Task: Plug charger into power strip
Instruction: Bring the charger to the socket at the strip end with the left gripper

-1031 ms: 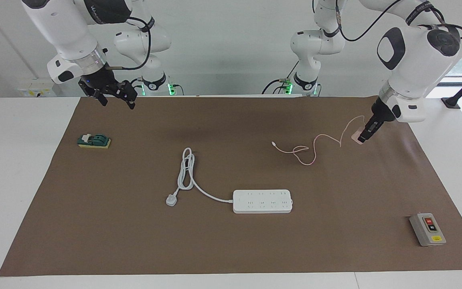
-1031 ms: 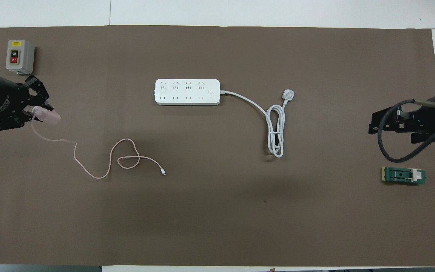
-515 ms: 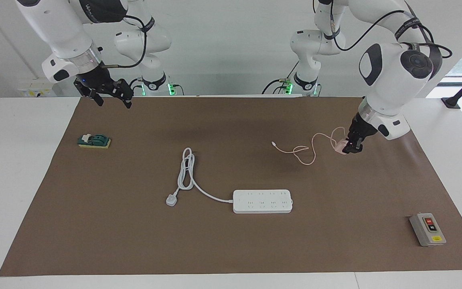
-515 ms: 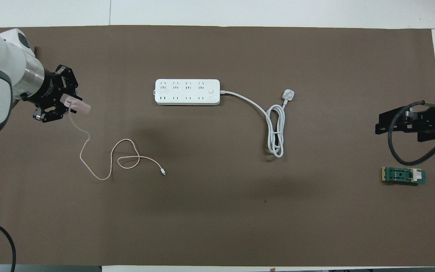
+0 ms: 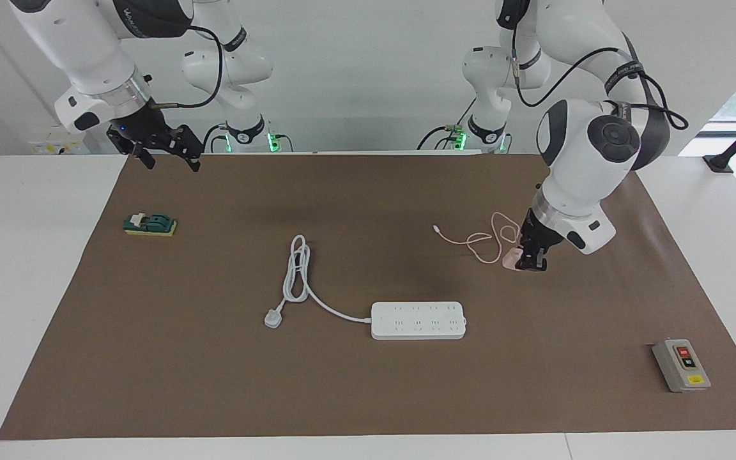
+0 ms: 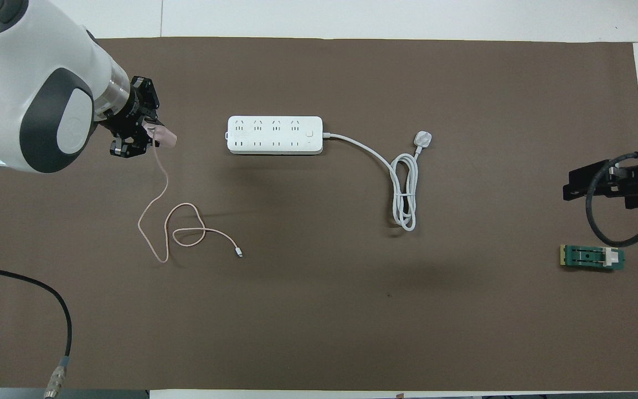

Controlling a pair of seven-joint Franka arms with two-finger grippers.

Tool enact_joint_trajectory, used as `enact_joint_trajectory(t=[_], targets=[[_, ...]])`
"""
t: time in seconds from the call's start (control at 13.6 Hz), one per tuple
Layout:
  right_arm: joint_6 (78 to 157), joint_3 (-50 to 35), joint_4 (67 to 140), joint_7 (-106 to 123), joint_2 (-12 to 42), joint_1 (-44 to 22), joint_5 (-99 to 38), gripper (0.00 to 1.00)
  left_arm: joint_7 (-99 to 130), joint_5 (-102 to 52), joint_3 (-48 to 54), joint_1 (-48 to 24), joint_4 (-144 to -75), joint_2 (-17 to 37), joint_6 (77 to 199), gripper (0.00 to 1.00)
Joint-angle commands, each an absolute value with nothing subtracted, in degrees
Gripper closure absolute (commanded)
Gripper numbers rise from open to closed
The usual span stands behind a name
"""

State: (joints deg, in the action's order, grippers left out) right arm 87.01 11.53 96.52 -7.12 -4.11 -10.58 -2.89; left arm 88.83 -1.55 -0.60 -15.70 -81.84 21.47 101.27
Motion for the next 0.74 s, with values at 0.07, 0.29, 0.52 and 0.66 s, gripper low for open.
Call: enact_joint_trajectory(t=[0.07, 0.29, 0.52, 0.66], targets=[[85.44, 11.25, 96.51, -4.83, -3.26, -9.67, -0.53, 0.00, 96.75, 0.96, -1.58, -19.07, -74.62, 27.86, 99.41, 1.00], [83.06, 11.43, 92.12, -4.57, 0.52, -9.50, 0.00, 0.00, 101.76, 2.28, -1.50, -21.17, -74.62, 29.97, 101.07, 1.00], [83.49, 9.51, 91.93, -2.73, 0.70, -6.52, 0.09, 0.00, 106.60, 3.25, -1.41, -22.76, -76.02, 29.88, 105.45, 1.00], [83.50, 8.97, 92.02, -2.64, 0.53, -6.07, 0.09, 0.00, 109.06, 4.04, -1.41, -24.07, -78.73, 29.45, 108.53, 1.00]])
